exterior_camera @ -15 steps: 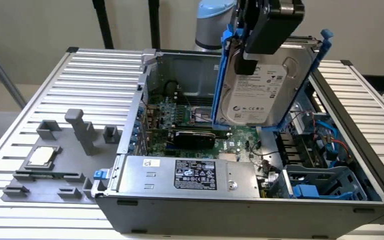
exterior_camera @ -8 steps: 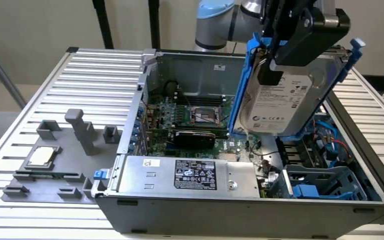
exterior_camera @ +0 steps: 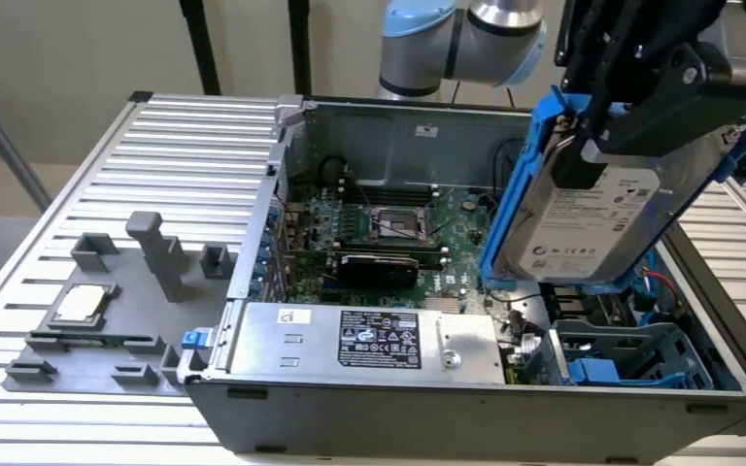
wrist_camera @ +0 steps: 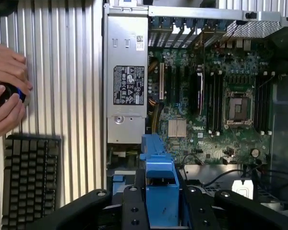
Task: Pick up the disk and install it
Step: 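Insert the disk into the insertion slot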
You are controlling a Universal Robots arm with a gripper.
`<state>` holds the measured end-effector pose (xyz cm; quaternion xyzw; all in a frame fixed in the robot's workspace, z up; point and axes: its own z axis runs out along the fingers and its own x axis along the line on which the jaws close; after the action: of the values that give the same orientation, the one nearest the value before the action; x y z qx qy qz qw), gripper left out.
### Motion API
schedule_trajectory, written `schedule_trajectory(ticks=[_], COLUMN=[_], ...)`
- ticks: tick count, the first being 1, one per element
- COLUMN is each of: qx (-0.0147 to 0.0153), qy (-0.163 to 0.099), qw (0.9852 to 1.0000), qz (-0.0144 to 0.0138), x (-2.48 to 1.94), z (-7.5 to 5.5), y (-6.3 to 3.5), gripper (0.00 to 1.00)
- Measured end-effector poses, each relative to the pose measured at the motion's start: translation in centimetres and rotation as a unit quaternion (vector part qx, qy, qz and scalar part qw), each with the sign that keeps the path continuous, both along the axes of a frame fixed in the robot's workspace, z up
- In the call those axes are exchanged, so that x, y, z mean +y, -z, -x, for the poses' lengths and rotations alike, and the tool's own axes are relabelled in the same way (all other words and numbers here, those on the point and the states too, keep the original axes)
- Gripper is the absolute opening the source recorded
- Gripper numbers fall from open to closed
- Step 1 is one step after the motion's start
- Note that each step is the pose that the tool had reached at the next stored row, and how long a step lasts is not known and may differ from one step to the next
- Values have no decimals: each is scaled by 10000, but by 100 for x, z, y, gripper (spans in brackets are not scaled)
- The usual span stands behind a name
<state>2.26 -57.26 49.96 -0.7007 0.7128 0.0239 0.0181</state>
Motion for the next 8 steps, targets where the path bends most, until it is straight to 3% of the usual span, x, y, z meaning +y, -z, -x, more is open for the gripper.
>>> schedule_trajectory(ticks=[8], qx=[0], qy=[0], qw=[10000], qz=[1], x=[-140], z=[-316], y=[29], gripper=[0])
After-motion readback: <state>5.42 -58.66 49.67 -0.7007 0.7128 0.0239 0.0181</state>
